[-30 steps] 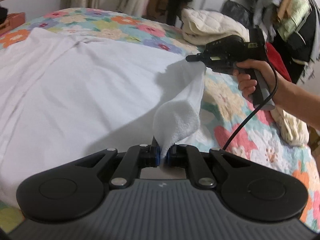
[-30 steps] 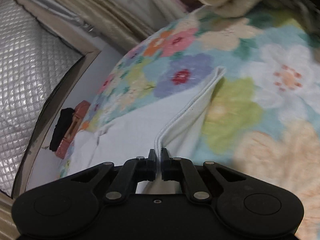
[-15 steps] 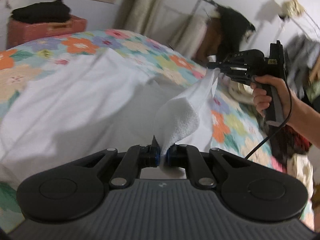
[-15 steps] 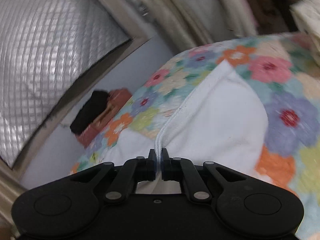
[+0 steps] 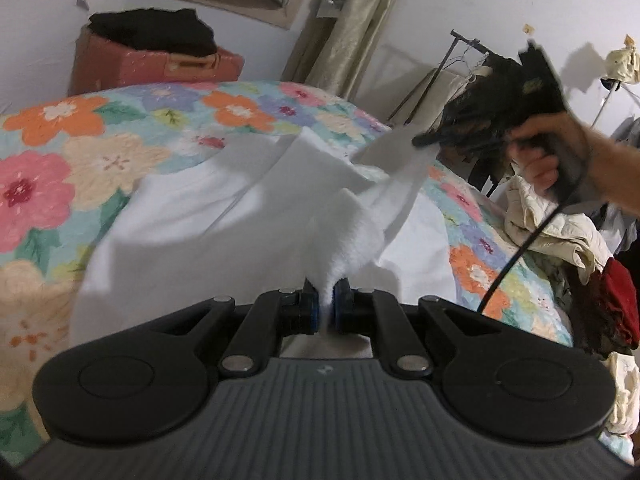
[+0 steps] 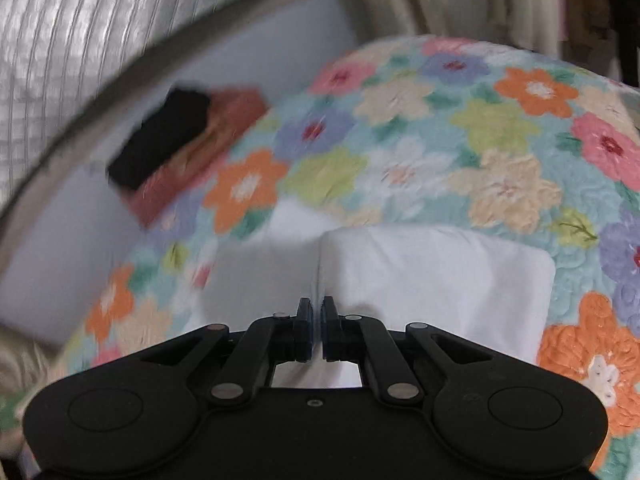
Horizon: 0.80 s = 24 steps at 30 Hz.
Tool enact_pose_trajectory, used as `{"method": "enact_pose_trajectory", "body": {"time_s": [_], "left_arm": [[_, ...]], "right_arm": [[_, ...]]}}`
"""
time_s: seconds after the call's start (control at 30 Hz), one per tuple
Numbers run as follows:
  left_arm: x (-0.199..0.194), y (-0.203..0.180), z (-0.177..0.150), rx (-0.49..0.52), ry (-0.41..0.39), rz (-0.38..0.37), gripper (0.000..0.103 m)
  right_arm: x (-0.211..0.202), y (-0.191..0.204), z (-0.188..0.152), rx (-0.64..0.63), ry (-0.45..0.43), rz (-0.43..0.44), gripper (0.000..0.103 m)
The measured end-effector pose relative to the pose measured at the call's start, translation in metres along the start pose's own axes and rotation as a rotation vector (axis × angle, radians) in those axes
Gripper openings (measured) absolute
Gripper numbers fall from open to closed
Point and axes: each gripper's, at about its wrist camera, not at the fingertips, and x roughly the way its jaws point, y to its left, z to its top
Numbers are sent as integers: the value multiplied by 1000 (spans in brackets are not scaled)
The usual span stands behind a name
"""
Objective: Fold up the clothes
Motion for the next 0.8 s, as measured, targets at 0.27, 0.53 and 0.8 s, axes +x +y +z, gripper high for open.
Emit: {"method": "enact_pose_trajectory", "body": {"time_s": [0.27, 0.53, 0.8], "left_arm": [[-2, 24, 26, -17, -167, 87, 7], [-15, 64, 27, -145, -201, 181, 7], [-8, 76, 20, -181, -163, 246, 7]], "right_arm": [[13, 41, 23, -85, -112, 55, 7], [69, 53, 12, -45, -137, 148, 7], [95, 69, 6, -54, -106, 169, 11]]}}
